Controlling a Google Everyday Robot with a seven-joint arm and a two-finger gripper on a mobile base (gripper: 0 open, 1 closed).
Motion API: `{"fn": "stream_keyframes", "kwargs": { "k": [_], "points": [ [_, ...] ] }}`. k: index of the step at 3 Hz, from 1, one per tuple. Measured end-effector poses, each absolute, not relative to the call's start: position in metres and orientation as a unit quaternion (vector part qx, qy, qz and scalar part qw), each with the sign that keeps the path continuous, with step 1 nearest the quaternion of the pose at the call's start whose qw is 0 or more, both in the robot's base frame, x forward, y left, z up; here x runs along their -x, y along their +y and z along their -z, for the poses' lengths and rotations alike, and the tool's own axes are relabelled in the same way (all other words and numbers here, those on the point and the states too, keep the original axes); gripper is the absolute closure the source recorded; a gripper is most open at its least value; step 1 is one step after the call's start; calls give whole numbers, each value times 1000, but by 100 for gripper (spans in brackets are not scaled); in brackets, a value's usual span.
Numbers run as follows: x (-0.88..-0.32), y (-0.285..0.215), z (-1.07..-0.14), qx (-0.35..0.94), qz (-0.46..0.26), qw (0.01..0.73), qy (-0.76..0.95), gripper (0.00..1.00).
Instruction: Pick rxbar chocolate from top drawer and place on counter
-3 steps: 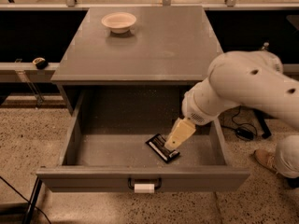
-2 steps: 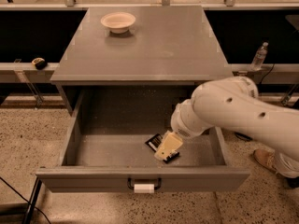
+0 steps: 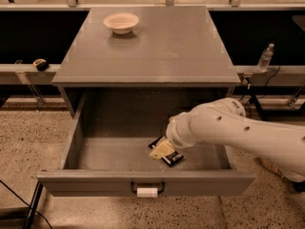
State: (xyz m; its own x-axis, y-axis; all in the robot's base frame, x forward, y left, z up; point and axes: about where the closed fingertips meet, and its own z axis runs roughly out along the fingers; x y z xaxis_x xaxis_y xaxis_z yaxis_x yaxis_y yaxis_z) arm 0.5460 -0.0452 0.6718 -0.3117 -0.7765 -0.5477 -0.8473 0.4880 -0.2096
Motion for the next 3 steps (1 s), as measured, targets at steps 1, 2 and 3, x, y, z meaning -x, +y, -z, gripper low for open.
{"fn": "stream_keyframes", "kwargs": {
  "k": [1,2,3],
  "points": [
    [-549,-40,-653,491,-83,307,811,19],
    [-549,-40,-633,491,-101,297,813,19],
    [-548,-48,-612,483,-127,269,824,18]
  ]
}}
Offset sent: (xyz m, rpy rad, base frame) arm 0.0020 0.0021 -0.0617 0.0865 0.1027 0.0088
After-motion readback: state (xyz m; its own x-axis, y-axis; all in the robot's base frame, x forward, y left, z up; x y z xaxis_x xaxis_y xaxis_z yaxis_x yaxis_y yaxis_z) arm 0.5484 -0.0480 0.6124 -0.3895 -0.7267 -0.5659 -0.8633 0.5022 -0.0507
